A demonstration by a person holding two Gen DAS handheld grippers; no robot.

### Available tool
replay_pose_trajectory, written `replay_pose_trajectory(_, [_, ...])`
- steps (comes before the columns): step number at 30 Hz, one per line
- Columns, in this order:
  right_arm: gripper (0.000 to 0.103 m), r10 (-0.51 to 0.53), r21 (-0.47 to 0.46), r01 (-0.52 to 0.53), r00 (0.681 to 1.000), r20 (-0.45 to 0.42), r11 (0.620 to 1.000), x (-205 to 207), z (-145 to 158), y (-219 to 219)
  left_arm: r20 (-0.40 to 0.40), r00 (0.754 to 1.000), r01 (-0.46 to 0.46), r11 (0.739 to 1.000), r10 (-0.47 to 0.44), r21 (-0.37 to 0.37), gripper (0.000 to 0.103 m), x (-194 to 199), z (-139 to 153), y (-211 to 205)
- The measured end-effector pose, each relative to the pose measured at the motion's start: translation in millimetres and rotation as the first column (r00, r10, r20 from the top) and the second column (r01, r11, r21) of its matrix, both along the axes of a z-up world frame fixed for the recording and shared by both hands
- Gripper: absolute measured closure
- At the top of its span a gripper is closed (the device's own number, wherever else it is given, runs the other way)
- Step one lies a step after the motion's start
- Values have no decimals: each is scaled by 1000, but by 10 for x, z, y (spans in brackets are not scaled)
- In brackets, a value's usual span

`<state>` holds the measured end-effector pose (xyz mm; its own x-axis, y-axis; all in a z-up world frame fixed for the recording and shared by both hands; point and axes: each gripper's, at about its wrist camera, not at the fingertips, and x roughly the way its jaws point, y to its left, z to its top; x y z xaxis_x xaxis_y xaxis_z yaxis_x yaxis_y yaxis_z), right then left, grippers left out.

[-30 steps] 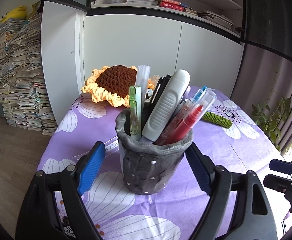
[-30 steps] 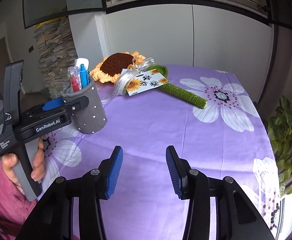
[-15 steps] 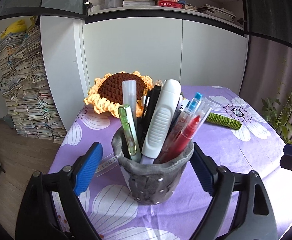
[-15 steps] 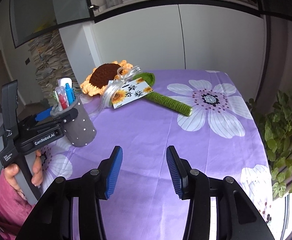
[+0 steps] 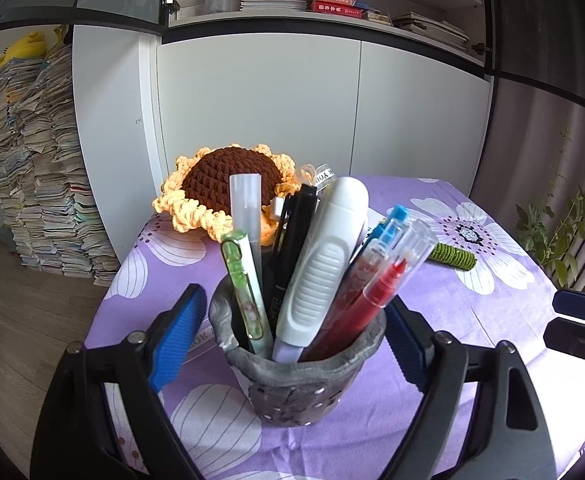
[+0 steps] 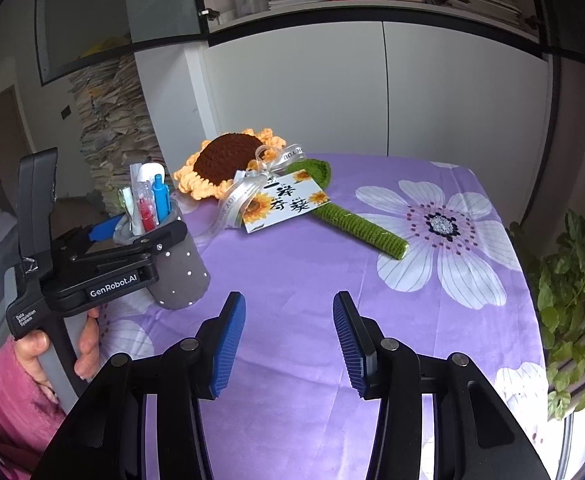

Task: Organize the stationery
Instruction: 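Withdraw the right gripper from the cup held by the left gripper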

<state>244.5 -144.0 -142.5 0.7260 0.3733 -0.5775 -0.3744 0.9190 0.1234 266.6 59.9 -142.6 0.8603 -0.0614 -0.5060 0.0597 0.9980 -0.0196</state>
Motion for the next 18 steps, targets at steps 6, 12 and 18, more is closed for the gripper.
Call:
replay_pose_trajectory(6, [57, -19, 17, 19, 1000, -5, 1000, 31, 16, -47, 15, 1000, 21, 999, -21, 44, 30, -17, -19, -82])
replay_pose_trajectory(12, [57, -28, 29, 29, 1000, -12, 999, 49, 20, -68, 7, 999, 32, 999, -32, 30, 30, -28, -7, -67])
replay_pose_trajectory(18, [57, -31, 24, 32, 999, -19, 999, 48, 9, -77, 16, 998, 52, 998, -53, 42, 30, -86, -5, -116])
